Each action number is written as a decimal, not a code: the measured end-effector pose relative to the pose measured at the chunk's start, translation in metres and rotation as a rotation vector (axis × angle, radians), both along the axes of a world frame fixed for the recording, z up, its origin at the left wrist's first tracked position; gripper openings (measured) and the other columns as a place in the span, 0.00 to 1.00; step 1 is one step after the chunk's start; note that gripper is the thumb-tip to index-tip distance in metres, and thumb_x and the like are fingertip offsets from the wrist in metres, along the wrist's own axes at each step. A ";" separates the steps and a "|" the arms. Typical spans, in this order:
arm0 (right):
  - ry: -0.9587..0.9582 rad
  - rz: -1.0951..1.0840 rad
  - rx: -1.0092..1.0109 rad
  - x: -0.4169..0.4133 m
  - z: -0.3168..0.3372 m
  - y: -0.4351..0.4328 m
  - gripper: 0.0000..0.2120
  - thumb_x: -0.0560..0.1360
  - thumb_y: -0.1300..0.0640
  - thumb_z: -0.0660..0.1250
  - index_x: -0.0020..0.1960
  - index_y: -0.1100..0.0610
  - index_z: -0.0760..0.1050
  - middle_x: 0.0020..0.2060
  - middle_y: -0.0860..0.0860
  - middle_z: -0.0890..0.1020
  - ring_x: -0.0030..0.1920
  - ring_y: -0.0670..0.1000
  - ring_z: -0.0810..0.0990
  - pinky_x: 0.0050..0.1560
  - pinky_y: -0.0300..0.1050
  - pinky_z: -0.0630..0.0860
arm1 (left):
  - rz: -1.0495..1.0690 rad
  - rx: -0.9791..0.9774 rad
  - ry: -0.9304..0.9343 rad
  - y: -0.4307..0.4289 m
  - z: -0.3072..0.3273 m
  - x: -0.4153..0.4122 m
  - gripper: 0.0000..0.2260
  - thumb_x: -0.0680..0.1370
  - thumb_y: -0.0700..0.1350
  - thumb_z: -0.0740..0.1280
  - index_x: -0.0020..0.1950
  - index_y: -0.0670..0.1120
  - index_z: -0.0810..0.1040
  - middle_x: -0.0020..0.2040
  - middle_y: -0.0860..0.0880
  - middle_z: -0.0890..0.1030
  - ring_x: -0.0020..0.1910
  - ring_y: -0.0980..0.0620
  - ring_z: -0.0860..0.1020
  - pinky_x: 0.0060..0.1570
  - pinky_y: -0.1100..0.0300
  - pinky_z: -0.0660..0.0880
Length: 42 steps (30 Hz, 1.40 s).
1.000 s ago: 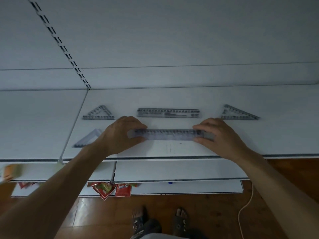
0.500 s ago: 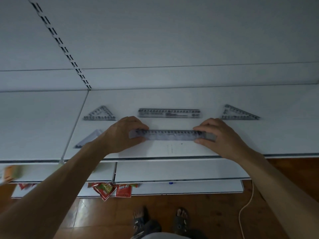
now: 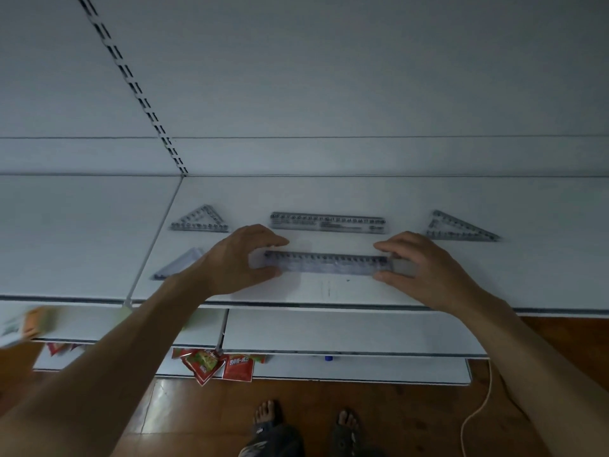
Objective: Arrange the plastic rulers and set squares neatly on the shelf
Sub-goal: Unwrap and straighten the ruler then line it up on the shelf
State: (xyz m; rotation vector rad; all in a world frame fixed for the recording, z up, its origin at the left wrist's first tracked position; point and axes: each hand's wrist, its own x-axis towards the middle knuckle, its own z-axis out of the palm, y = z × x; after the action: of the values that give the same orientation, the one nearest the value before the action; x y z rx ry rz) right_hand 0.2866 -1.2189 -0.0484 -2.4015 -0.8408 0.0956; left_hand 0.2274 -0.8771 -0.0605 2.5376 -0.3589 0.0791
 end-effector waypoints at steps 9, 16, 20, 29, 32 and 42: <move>-0.053 0.017 0.174 0.009 0.018 0.057 0.13 0.75 0.54 0.69 0.58 0.55 0.79 0.48 0.47 0.79 0.49 0.45 0.76 0.51 0.38 0.71 | 0.417 -0.129 -0.061 -0.011 0.034 -0.060 0.13 0.74 0.56 0.68 0.56 0.56 0.79 0.49 0.60 0.80 0.48 0.63 0.77 0.48 0.65 0.75; -0.003 0.108 0.122 -0.017 0.047 0.178 0.16 0.75 0.53 0.68 0.61 0.55 0.77 0.56 0.51 0.78 0.57 0.50 0.76 0.58 0.41 0.70 | 0.625 -0.001 -0.087 0.040 0.054 -0.130 0.10 0.75 0.53 0.69 0.55 0.52 0.80 0.46 0.58 0.79 0.43 0.61 0.76 0.41 0.68 0.71; -0.008 0.189 0.053 -0.056 0.062 0.271 0.18 0.76 0.51 0.67 0.64 0.54 0.74 0.59 0.51 0.76 0.58 0.50 0.75 0.55 0.38 0.68 | 0.730 0.015 -0.089 0.097 0.063 -0.187 0.13 0.75 0.55 0.68 0.57 0.52 0.79 0.49 0.56 0.80 0.46 0.57 0.79 0.44 0.63 0.74; 0.002 0.321 0.004 -0.179 0.076 0.487 0.20 0.76 0.49 0.66 0.66 0.54 0.73 0.61 0.51 0.76 0.60 0.50 0.75 0.58 0.42 0.69 | 0.960 0.196 -0.017 0.256 0.082 -0.338 0.17 0.76 0.59 0.63 0.62 0.55 0.76 0.55 0.57 0.79 0.54 0.55 0.76 0.52 0.57 0.74; -0.004 0.379 -0.033 -0.211 0.078 0.543 0.21 0.75 0.48 0.66 0.66 0.53 0.73 0.62 0.50 0.75 0.61 0.50 0.75 0.58 0.41 0.68 | 1.020 0.175 -0.016 0.297 0.085 -0.375 0.17 0.76 0.59 0.63 0.62 0.55 0.76 0.56 0.57 0.79 0.55 0.55 0.77 0.53 0.57 0.74; -0.030 0.532 -0.090 -0.252 0.073 0.726 0.22 0.76 0.46 0.64 0.68 0.52 0.71 0.67 0.50 0.72 0.65 0.51 0.71 0.62 0.44 0.68 | 1.163 0.215 0.028 0.429 0.075 -0.421 0.19 0.76 0.60 0.62 0.64 0.55 0.75 0.57 0.58 0.78 0.55 0.57 0.76 0.52 0.57 0.76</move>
State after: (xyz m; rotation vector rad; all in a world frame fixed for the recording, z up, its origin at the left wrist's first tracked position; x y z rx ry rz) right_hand 0.0344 -0.4930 0.0244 -2.2012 -1.4983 0.3090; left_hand -0.1937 -0.4482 0.0142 2.5934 1.1922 0.4499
